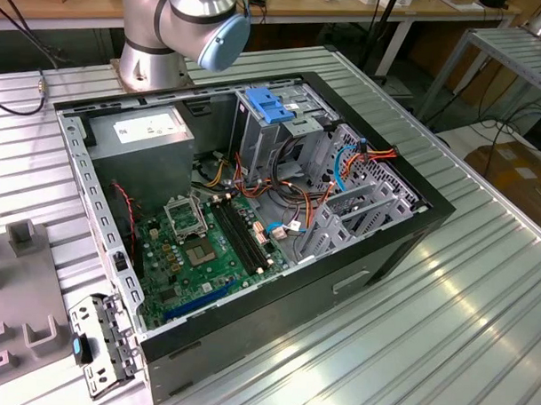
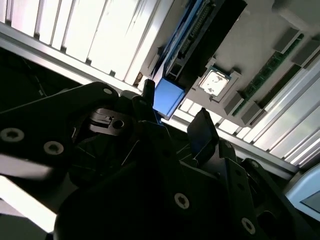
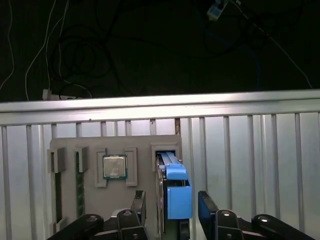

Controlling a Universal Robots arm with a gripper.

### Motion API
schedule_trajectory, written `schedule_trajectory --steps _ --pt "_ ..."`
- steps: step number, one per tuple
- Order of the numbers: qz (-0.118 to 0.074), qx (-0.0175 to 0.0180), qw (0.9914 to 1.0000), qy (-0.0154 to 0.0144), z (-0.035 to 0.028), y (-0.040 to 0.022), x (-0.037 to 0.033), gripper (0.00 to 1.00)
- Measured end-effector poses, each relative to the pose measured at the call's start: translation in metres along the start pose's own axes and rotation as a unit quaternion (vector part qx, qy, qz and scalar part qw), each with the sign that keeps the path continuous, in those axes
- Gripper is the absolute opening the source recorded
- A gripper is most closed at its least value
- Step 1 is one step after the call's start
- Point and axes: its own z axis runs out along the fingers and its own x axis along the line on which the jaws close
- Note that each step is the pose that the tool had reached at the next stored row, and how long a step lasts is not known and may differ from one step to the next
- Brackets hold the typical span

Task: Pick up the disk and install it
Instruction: 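Pick up the disk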

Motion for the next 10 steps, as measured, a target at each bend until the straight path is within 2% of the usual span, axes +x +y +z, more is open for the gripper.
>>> schedule_trajectory --steps 4,8,10 --pt "-0.004 0.0074 0.99997 -0.0005 0.0048 0.0004 0.0000 0.54" --pt "-0.005 0.0077 0.99996 -0.0012 0.0136 0.0024 0.0001 0.54" --pt "-0.005 0.0076 0.99996 -0.0028 0.0167 0.0025 -0.0007 0.54"
